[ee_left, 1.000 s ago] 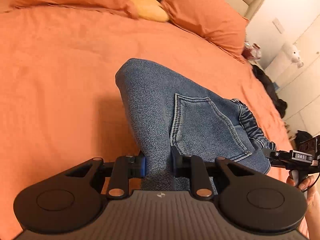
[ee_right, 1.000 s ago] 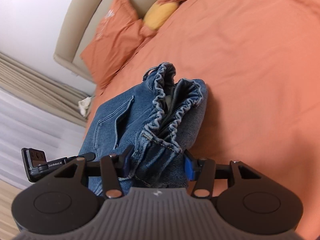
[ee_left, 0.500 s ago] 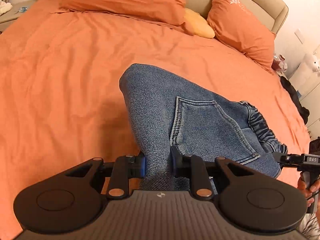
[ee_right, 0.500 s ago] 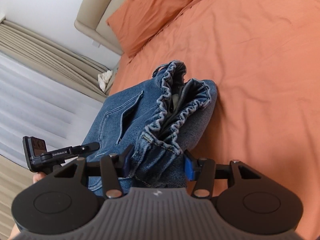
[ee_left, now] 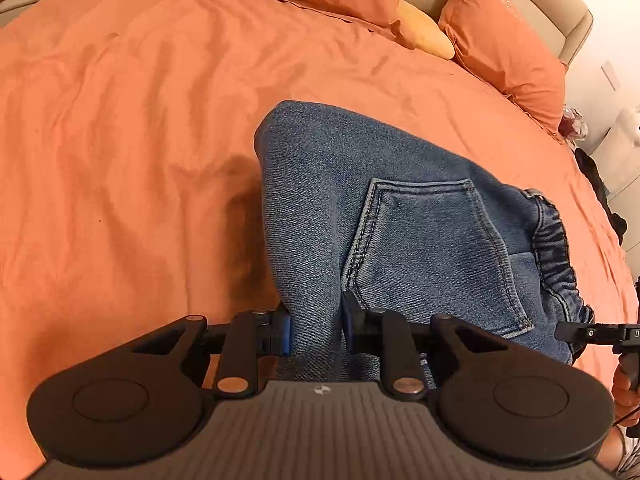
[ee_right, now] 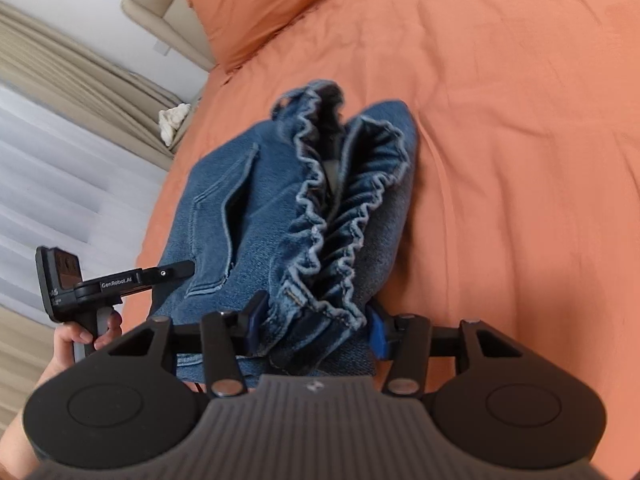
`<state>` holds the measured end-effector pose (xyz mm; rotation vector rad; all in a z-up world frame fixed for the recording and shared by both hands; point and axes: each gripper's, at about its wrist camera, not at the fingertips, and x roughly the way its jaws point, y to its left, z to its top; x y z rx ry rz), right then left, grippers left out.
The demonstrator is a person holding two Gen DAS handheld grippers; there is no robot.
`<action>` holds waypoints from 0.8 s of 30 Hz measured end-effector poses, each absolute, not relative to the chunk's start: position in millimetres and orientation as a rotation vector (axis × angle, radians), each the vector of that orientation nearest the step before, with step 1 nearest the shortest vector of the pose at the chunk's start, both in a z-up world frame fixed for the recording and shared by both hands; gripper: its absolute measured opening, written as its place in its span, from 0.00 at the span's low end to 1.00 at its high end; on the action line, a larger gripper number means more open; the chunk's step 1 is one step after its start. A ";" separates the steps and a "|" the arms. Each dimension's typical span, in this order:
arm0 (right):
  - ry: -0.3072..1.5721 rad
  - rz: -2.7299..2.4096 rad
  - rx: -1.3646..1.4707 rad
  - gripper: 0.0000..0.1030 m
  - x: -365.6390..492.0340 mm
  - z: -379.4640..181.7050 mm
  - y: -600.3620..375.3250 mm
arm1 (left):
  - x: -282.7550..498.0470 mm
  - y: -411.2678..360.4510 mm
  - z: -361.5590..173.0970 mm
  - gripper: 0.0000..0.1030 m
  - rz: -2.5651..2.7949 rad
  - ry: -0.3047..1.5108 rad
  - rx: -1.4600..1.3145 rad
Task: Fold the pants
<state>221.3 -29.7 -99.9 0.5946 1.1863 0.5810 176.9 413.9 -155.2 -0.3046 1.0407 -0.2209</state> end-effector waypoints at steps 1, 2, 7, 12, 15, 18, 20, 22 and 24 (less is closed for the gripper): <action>1.195 0.570 0.595 0.47 221.1 -103.8 -32.0 | 177.4 413.1 -156.7 0.26 -0.217 1.041 -0.300; 1.207 0.557 0.597 0.48 221.3 -108.4 -31.4 | 177.6 411.1 -157.6 0.28 -0.214 1.043 -0.284; 1.234 0.521 0.625 0.53 224.4 -118.8 -30.2 | 179.7 396.1 -157.4 0.36 -0.163 1.050 -0.204; 1.238 0.501 0.632 0.66 223.4 -113.6 -33.3 | 169.3 390.4 -150.4 0.53 -0.068 1.034 -0.163; 1.217 0.499 0.580 0.67 216.6 -101.9 -36.0 | 162.0 389.4 -138.7 0.54 -0.036 1.039 -0.152; 1.184 0.496 0.507 0.72 212.2 -78.9 -34.3 | 150.5 389.6 -112.8 0.54 -0.021 1.007 -0.135; 1.156 0.497 0.448 0.73 208.1 -59.0 -33.7 | 142.6 389.4 -86.7 0.56 -0.010 0.973 -0.117; 1.111 0.501 0.375 0.75 204.0 -33.8 -31.1 | 132.5 386.2 -52.6 0.59 0.016 0.925 -0.055; 1.050 0.507 0.287 0.77 195.7 -6.2 -26.9 | 119.9 381.5 -14.7 0.67 0.027 0.871 0.005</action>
